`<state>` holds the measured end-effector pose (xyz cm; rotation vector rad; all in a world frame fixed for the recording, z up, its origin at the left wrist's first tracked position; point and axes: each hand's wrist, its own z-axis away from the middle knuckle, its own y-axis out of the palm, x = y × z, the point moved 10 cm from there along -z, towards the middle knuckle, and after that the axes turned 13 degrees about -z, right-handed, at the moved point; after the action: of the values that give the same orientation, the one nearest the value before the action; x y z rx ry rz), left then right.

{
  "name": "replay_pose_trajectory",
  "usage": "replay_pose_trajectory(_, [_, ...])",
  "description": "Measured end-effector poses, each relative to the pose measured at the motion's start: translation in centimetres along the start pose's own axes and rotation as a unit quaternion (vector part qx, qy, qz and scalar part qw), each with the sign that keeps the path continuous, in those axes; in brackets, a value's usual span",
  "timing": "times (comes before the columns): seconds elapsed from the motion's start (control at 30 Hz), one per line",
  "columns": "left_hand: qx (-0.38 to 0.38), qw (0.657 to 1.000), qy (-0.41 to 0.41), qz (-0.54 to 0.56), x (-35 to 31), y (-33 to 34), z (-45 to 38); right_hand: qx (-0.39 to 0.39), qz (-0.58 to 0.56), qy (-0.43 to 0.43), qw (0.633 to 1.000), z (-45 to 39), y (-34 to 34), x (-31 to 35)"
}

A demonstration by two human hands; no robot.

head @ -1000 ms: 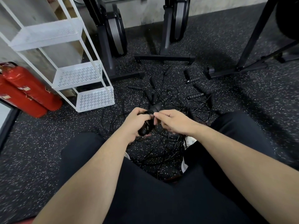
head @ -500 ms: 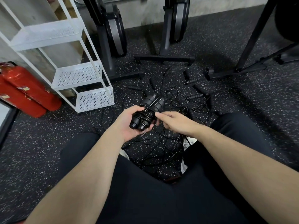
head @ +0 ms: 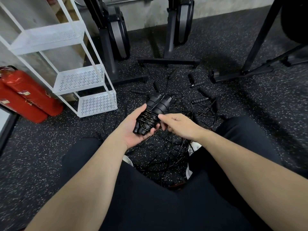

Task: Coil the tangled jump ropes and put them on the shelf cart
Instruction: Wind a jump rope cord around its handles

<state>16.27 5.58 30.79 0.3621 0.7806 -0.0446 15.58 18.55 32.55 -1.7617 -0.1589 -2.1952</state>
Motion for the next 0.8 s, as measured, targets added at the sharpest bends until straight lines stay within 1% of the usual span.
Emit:
replay_pose_trajectory(0.27, [-0.021, 0.998, 0.029, 0.044, -0.8, -1.6, -0.3, -0.020, -0.025, 0.009, 0.999, 0.0, -0.9, -0.6])
replay_pose_trajectory(0.4, [-0.052, 0.994, 0.063, 0.073, -1.7, -2.5, -0.3, 0.004, -0.027, -0.023, 0.999, -0.1, -0.6, 0.1])
replay_pose_trajectory(0.5, [-0.062, 0.990, 0.074, 0.103, -2.1, -2.9, -0.4, 0.014, -0.025, -0.030, 0.999, 0.1, -0.3, 0.3])
replay_pose_trajectory(0.63, [-0.057, 0.988, 0.078, 0.120, -2.2, -2.9, -0.4, 0.011, -0.027, -0.028, 0.999, 0.0, -0.2, 0.2])
replay_pose_trajectory(0.7, [-0.049, 0.986, 0.083, 0.136, -2.4, -3.0, -0.5, 0.016, -0.047, -0.017, 0.999, 0.0, -0.1, 0.1])
replay_pose_trajectory(0.8, [-0.030, 0.977, 0.091, 0.193, -2.6, -3.3, -0.7, 0.057, -0.098, 0.025, 0.993, 0.4, 0.4, -0.5])
